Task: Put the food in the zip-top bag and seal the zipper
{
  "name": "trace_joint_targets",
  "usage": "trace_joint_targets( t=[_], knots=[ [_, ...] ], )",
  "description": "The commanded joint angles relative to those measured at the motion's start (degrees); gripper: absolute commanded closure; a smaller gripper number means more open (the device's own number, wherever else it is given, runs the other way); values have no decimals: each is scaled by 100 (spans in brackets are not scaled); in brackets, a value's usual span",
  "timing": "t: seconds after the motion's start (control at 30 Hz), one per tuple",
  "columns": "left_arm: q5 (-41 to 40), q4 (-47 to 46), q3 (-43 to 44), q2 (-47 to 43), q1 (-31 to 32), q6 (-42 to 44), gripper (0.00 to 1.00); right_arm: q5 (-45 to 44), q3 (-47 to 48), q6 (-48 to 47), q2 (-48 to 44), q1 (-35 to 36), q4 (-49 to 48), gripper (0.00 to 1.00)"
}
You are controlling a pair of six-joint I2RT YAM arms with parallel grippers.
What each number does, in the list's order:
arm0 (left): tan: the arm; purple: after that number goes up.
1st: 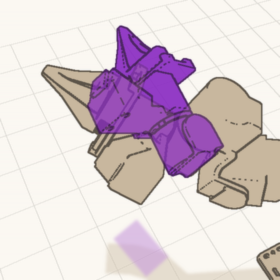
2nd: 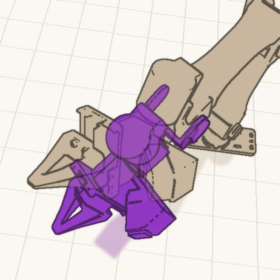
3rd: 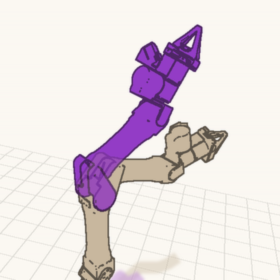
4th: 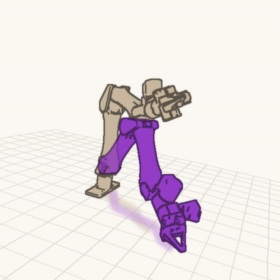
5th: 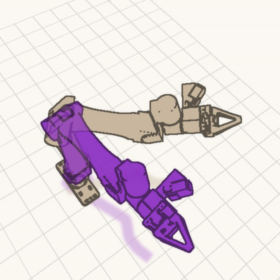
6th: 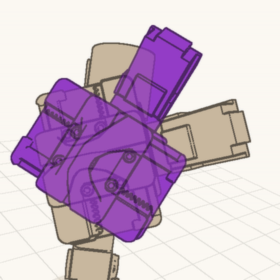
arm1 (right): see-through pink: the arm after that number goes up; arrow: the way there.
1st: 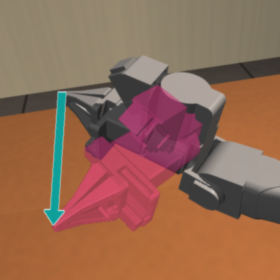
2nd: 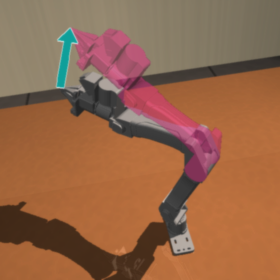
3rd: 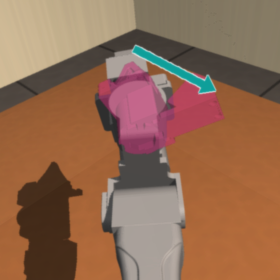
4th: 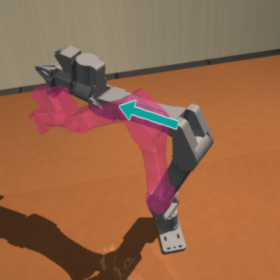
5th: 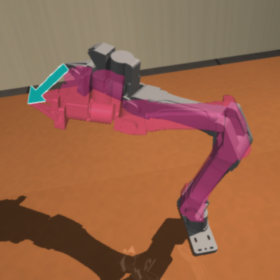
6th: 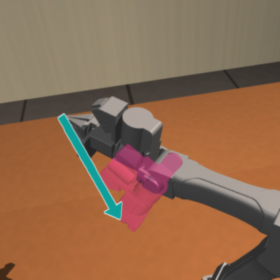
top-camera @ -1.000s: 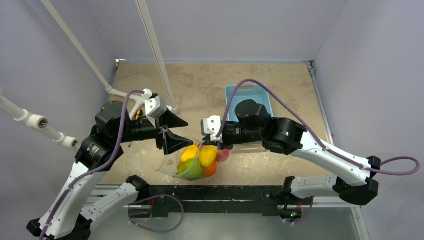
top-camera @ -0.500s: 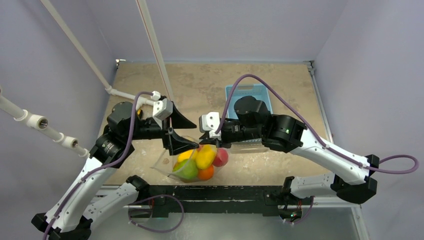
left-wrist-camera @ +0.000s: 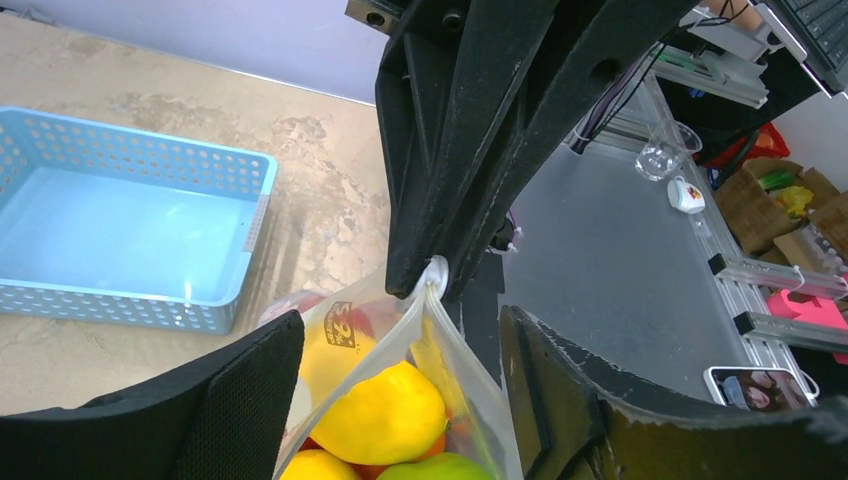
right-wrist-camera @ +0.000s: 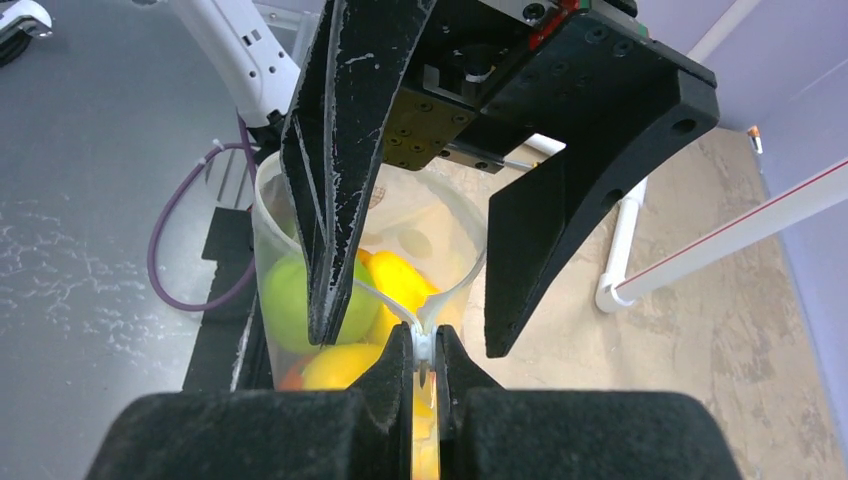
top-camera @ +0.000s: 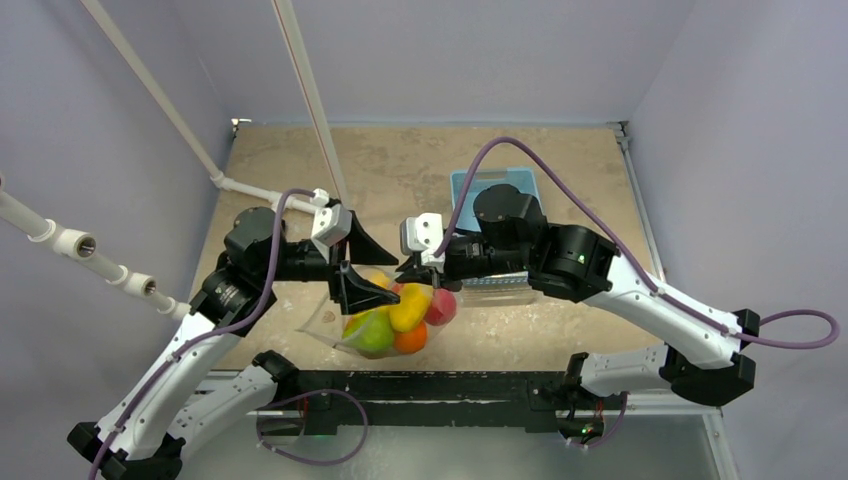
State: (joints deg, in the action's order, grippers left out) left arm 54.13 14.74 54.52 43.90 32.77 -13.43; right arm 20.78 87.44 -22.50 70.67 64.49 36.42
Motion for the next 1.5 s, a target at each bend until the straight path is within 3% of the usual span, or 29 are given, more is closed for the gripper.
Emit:
trace_joint_targets(
  t=[0.0, 0.23, 0.5, 0.67, 0.7, 0.73, 0.77, 0.9, 1.2, 1.47],
  knots=[
    [102, 122, 42, 2, 14, 279, 33, 94, 442, 227, -39, 20, -314, 100],
    [-203, 1154, 204, -58, 18, 829, 44, -81, 588, 405, 11, 20, -347, 100],
    [-493, 1501, 280, -256, 12, 862, 58, -285, 645, 556, 132, 20, -338, 100],
    [-547, 1697, 329, -290, 18, 965, 76, -377, 731, 678, 198, 20, -344, 100],
    [-552, 1726, 327, -298, 18, 987, 82, -388, 749, 685, 205, 20, -339, 100],
    [-557, 1747, 334, -302, 14, 1010, 95, -390, 762, 693, 209, 20, -339, 100],
    [-584, 1785, 356, -311, 18, 1034, 100, -383, 772, 701, 210, 20, -338, 100],
    [-553, 1812, 462, -353, 18, 1083, 100, -390, 765, 720, 219, 20, -346, 100],
    [-286, 1619, 684, -436, 17, 909, 100, -480, 120, 826, -125, 20, -981, 64],
    [-185, 1601, 806, -505, 13, 822, 100, -407, -630, 850, -534, 19, -1561, 48]
  ],
)
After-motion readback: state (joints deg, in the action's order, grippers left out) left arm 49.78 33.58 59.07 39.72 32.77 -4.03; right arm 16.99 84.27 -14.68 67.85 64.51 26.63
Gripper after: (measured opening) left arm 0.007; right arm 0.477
